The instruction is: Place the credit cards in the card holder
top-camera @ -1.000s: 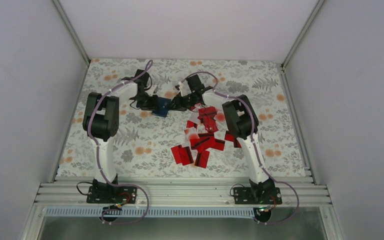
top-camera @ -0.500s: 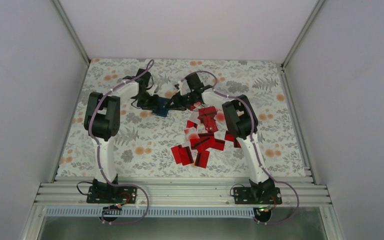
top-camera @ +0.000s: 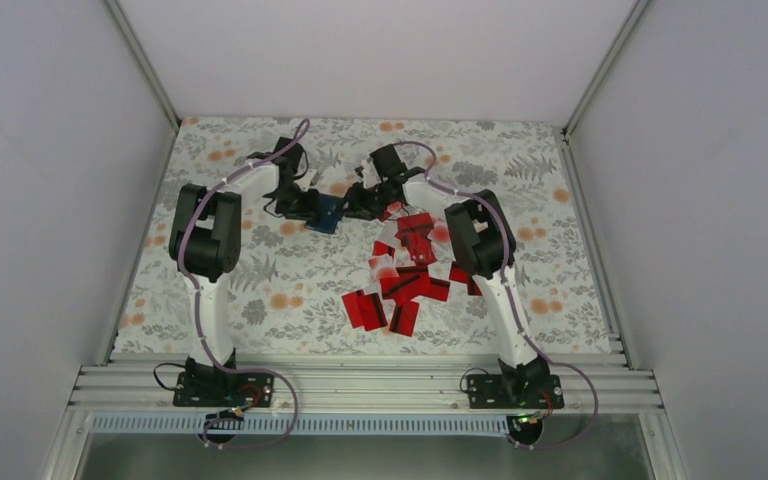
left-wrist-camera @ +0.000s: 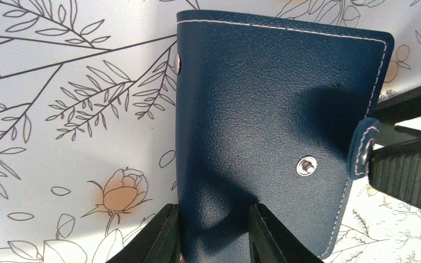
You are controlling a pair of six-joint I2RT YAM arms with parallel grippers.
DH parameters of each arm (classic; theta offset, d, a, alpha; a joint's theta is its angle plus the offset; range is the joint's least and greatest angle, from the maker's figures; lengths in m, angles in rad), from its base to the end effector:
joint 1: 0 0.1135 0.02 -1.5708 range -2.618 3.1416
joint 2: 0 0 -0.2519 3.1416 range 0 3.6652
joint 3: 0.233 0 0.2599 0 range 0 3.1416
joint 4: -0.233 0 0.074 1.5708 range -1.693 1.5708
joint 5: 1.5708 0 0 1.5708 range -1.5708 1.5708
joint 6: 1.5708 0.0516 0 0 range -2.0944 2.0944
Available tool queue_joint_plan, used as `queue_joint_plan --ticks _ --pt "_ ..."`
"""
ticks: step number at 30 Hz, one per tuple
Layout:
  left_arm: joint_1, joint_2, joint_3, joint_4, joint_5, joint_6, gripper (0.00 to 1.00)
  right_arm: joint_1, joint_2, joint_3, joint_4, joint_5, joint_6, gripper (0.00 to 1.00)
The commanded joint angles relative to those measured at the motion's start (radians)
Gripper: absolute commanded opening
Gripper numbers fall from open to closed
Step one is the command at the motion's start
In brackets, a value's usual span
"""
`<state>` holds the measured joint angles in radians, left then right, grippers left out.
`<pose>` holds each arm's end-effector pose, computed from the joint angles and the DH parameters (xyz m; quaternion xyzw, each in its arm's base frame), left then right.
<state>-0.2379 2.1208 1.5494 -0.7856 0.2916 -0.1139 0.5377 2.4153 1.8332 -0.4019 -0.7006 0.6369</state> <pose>0.4076 -0.1141 0.1214 0.0764 0.9809 -0.1607 0.0787 0.4256 0.2925 0.0974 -0.0545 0.9029 0.4240 0.0441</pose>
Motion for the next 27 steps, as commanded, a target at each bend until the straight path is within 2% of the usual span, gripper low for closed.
queue_joint_plan --ticks 1,12,27 --pt "-0.020 0.080 -0.031 -0.006 -0.047 0.001 0.31 0.001 0.013 0.046 -0.028 0.037 0.029 0.33" --pt "-0.032 0.080 -0.027 -0.007 -0.046 -0.004 0.30 0.003 0.039 0.083 -0.019 0.040 0.045 0.22" --pt "-0.035 0.088 -0.026 -0.003 -0.014 -0.024 0.30 0.053 0.055 0.062 -0.009 0.031 0.063 0.21"
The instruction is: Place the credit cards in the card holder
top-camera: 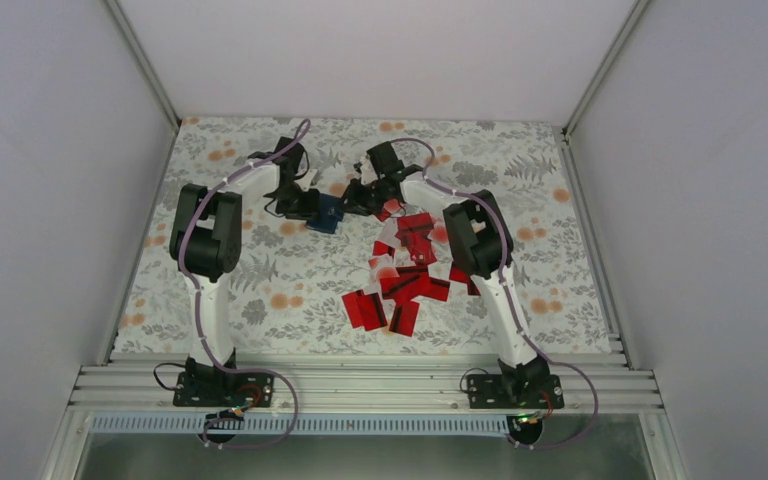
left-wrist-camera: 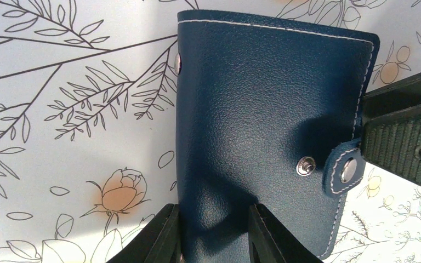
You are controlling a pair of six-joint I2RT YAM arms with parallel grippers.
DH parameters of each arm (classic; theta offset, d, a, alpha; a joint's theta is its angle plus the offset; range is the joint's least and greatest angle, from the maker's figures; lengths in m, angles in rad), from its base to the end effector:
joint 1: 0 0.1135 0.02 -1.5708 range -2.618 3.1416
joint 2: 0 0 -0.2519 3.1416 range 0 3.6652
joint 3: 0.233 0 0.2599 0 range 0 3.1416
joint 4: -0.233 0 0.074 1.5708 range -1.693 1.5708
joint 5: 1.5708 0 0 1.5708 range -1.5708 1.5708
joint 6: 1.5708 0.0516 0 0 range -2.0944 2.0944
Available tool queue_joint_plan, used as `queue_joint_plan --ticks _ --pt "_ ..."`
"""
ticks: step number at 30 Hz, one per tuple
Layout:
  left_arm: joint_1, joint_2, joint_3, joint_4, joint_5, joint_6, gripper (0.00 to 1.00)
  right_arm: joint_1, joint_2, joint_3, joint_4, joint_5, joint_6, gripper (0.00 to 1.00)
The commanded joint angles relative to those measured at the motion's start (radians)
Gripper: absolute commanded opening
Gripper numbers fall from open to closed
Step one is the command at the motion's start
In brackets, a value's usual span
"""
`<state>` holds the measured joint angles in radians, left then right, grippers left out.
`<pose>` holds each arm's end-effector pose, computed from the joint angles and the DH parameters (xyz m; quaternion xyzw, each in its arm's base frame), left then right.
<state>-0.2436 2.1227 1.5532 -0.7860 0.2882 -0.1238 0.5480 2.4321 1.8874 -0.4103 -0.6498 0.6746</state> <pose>0.4077 -0.1164 0.1216 0.0743 0.9812 -0.1598 0.0785 0.4318 0.3001 0.1039 -0.0394 0.9074 0.4139 0.0606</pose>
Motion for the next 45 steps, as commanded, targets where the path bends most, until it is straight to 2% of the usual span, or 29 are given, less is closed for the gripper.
queue_joint_plan --ticks 1,13,21,31,37,40,45 --pt "-0.030 0.086 -0.030 -0.002 -0.010 -0.014 0.30 0.044 0.036 0.006 0.004 -0.019 0.030 0.21" --pt "-0.050 0.073 -0.051 0.002 0.010 -0.097 0.30 0.074 0.026 0.023 -0.045 0.039 0.161 0.21" --pt "-0.062 0.039 -0.139 0.054 0.114 -0.178 0.27 0.088 0.009 -0.043 -0.047 0.057 0.207 0.18" --pt "-0.100 -0.035 -0.261 0.137 0.250 -0.258 0.27 0.087 -0.008 -0.011 -0.146 0.129 0.230 0.18" --pt "-0.112 -0.071 -0.285 0.150 0.285 -0.257 0.31 0.088 -0.024 -0.017 -0.145 0.130 0.250 0.17" --pt "-0.111 -0.078 -0.271 0.123 0.224 -0.219 0.34 0.078 -0.040 -0.021 -0.152 0.114 0.183 0.18" --pt "-0.105 -0.062 -0.249 0.113 0.199 -0.189 0.33 0.024 -0.110 -0.098 -0.147 0.083 -0.065 0.26"
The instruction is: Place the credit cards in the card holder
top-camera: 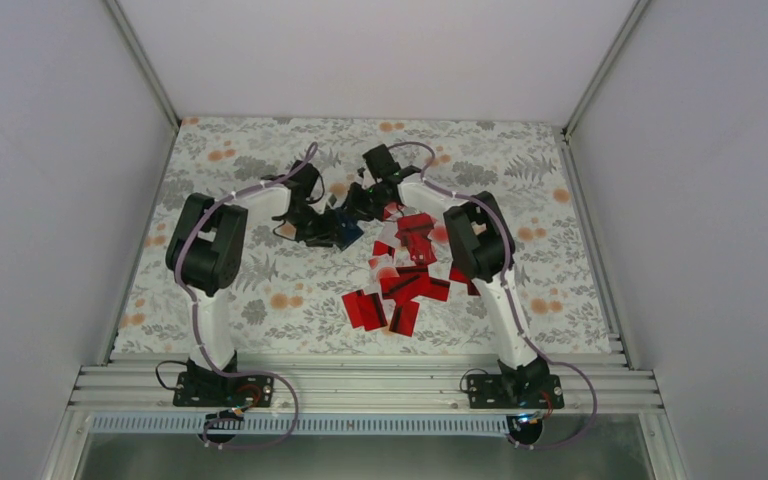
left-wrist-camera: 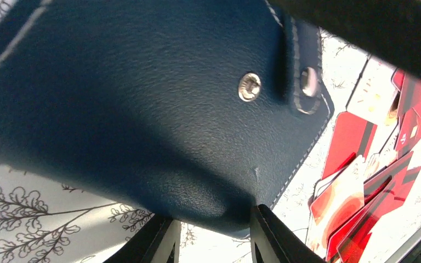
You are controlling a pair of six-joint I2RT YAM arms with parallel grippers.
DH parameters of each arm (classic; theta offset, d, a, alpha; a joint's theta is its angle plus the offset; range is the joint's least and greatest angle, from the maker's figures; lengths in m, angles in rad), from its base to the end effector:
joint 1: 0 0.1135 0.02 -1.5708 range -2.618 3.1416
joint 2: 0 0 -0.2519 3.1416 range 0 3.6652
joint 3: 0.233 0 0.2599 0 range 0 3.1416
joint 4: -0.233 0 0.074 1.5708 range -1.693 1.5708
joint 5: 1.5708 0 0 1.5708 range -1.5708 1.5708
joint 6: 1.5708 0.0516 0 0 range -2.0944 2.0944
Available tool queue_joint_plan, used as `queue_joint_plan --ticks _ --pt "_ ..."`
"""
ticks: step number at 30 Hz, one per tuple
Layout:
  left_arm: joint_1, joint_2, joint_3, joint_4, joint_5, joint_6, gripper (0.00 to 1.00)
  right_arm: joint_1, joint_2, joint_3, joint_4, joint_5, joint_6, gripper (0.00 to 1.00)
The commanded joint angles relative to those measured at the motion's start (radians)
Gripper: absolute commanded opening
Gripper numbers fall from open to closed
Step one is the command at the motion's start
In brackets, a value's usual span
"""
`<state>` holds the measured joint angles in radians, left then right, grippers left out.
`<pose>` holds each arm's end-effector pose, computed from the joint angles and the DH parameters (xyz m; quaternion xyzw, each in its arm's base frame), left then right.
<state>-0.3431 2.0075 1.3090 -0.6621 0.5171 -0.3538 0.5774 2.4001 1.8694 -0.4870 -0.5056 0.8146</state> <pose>0.3526 -0.1531 0.1089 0.0217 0.9616 -0.2736 0.0085 0.4194 0.3030 0.1060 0.0424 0.9330 0.3541 0.0486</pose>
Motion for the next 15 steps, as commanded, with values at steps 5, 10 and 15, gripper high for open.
queue_joint_plan --ticks 5,10,15 --pt "-0.005 0.069 -0.005 -0.001 -0.046 0.070 0.31 -0.073 -0.170 -0.188 -0.016 -0.154 -0.421 0.39" --pt "-0.004 0.086 0.005 -0.005 -0.057 0.085 0.28 -0.098 -0.174 -0.223 -0.021 -0.257 -0.534 0.39" --pt "-0.005 0.109 0.030 -0.022 -0.067 0.096 0.27 -0.127 -0.227 -0.333 0.029 -0.254 -0.541 0.34"
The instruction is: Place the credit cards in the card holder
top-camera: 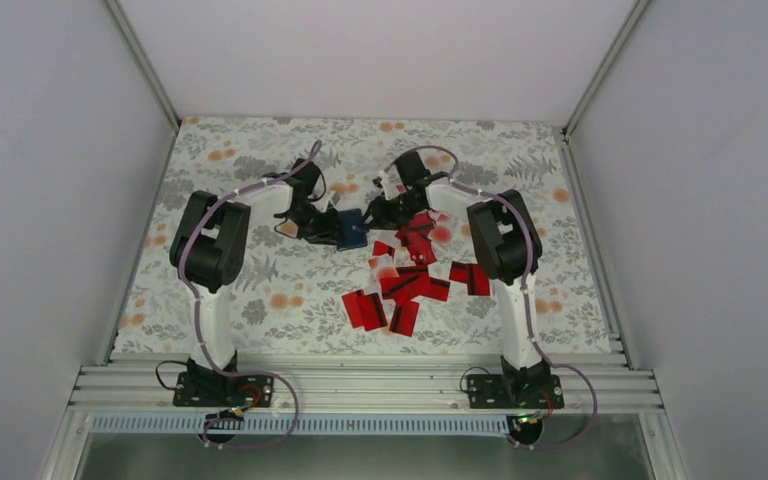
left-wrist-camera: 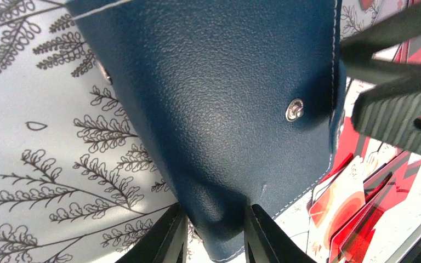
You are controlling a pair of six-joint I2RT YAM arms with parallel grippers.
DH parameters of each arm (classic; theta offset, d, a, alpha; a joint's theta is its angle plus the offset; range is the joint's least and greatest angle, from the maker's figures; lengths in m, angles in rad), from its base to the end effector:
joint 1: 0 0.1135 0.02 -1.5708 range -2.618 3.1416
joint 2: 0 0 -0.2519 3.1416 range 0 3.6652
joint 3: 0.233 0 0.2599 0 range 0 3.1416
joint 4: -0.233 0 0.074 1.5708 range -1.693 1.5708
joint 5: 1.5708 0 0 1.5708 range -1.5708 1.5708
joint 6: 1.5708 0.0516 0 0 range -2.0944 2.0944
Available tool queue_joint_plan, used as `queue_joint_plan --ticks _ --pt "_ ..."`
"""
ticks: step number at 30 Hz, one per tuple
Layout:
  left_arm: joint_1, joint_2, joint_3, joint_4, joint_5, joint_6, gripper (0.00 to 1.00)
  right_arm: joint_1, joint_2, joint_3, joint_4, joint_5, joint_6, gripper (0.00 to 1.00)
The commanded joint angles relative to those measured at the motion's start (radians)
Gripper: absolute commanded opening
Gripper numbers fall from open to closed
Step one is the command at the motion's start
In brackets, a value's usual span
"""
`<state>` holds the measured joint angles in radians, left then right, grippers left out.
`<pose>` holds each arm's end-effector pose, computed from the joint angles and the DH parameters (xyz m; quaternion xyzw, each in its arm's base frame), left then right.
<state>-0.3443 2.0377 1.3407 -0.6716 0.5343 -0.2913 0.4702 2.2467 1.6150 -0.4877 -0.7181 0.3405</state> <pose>0.3579 -0.1562 0.1061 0.0521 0.9586 -0.2799 0.0104 0.4003 0.2415 0.1076 -0.1376 0.9055 0.3973 0.0575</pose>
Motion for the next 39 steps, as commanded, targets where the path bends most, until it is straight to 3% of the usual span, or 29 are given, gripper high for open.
queue_joint_plan --ticks 1,11,21,39 --pt "-0.003 0.084 0.004 -0.020 -0.089 0.037 0.27 -0.030 -0.086 -0.105 0.047 -0.055 -0.065 0.31" --pt "-0.008 0.098 0.027 -0.033 -0.106 0.041 0.27 -0.041 -0.073 -0.158 0.117 -0.183 -0.065 0.27" --pt "-0.015 0.110 0.045 -0.048 -0.113 0.043 0.27 -0.065 -0.069 -0.164 0.160 -0.111 -0.009 0.22" --pt "-0.032 0.151 0.095 -0.078 -0.126 0.044 0.26 -0.049 0.006 -0.132 0.163 -0.178 -0.015 0.22"
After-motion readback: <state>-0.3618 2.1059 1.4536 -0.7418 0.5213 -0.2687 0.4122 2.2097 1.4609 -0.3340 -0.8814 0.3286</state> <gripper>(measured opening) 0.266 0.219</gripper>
